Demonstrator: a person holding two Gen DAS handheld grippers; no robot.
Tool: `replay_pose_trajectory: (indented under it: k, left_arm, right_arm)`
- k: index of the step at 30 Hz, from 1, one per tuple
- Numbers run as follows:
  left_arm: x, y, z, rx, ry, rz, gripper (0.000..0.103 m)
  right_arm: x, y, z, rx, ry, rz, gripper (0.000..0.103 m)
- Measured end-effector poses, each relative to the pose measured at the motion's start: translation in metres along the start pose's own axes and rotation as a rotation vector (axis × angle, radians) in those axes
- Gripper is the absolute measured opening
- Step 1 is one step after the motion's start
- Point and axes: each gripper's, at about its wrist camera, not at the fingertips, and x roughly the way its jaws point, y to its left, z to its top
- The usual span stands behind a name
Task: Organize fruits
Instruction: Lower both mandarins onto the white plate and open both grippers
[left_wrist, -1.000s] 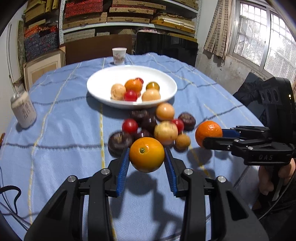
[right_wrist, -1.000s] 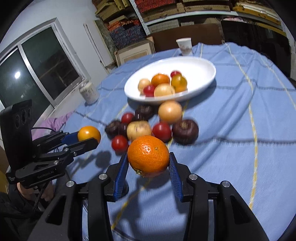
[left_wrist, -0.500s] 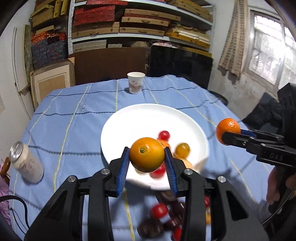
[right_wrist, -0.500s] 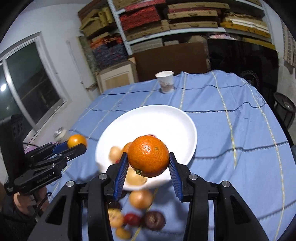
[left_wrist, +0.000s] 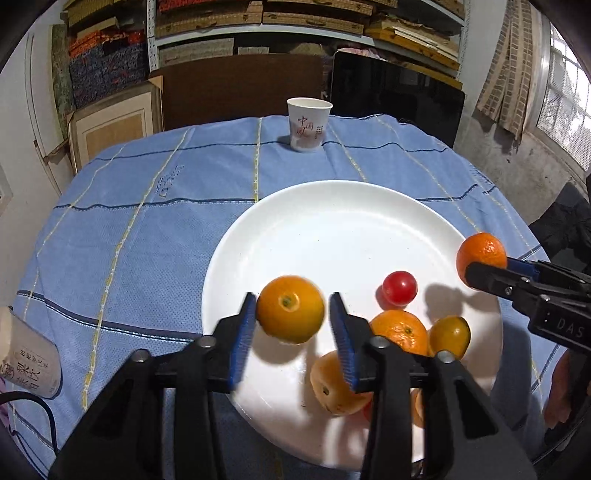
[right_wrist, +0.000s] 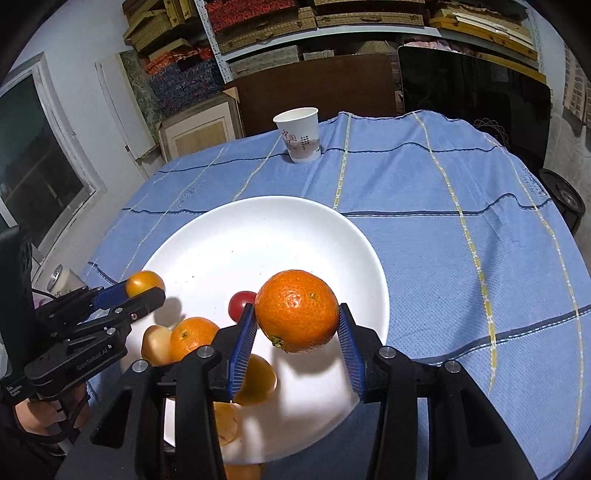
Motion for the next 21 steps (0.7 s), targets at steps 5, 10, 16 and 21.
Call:
replay_pose_trajectory:
  k: [5,10,16,21]
  left_arm:
    - [-0.025,-0.002,-0.002,0.016,-0.087,0.053,0.075]
    - [-0.048,-0.011,-0.018,0.033,-0.093,0.049,0.075]
    - [-0.082,-0.031,-0.058,0.101,-0.098,0.034,0.075]
    - [-0.108,-0.040,-0.099,0.125,-0.101,0.025,0.079]
  right_arm:
    - [-0.017,0.002,-0.001,-0.006,-0.063,-0.025,0.071]
    - [-0.041,0.000,-0.017,0.020,-0.077,0.003,0.071]
    - [-0.071,0.005,-0.069,0.022,-0.063,0.061,0.071]
    - [-0.091,0.003,-0.122,0.054,-0.052,0.099,0.071]
